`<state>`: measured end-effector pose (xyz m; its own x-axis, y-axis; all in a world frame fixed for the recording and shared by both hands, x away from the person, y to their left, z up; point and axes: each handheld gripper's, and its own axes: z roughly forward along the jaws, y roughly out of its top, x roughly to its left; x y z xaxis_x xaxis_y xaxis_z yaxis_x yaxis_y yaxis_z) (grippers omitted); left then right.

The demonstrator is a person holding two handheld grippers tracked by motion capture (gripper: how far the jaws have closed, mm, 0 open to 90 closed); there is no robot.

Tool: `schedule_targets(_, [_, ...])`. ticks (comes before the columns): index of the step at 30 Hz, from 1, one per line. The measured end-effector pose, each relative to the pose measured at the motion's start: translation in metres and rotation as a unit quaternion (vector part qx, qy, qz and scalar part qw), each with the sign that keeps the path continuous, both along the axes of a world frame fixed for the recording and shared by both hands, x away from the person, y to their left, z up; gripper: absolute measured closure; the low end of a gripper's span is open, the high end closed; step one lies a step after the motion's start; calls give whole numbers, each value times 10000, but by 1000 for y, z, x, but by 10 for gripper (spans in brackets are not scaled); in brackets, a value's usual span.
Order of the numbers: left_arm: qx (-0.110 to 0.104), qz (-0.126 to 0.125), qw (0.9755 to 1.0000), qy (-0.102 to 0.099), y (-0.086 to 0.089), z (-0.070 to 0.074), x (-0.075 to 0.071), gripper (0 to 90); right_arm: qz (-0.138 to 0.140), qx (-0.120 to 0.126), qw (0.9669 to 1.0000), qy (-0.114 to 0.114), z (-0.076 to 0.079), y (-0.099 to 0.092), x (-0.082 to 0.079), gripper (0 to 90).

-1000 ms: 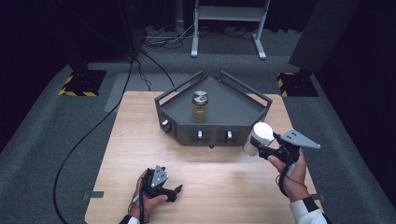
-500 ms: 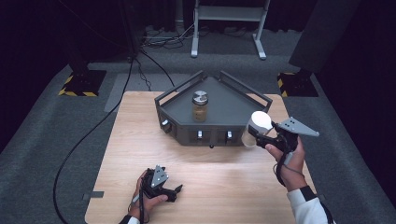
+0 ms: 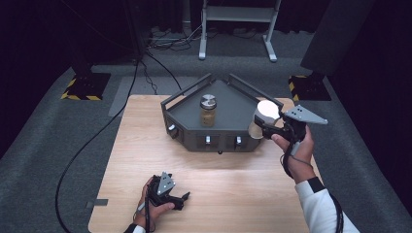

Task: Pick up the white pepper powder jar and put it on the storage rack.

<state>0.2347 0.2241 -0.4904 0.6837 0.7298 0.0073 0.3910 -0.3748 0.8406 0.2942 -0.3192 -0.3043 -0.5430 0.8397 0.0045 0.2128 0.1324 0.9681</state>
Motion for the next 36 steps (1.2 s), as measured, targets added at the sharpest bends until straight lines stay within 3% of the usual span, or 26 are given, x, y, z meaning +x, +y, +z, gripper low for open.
schedule_targets(7, [-1,1,10000,0,0,0,0,27,-16,22,10000,-32,5,4,17,305])
schedule_targets(15, [0,2,10000,0,0,0,0,27,-120,93,9999,-28,-2,11,37,305])
schedule_targets(36, [0,2,10000,-4,0,0,0,27,-235,-172,9995,86,-8,32,72,305])
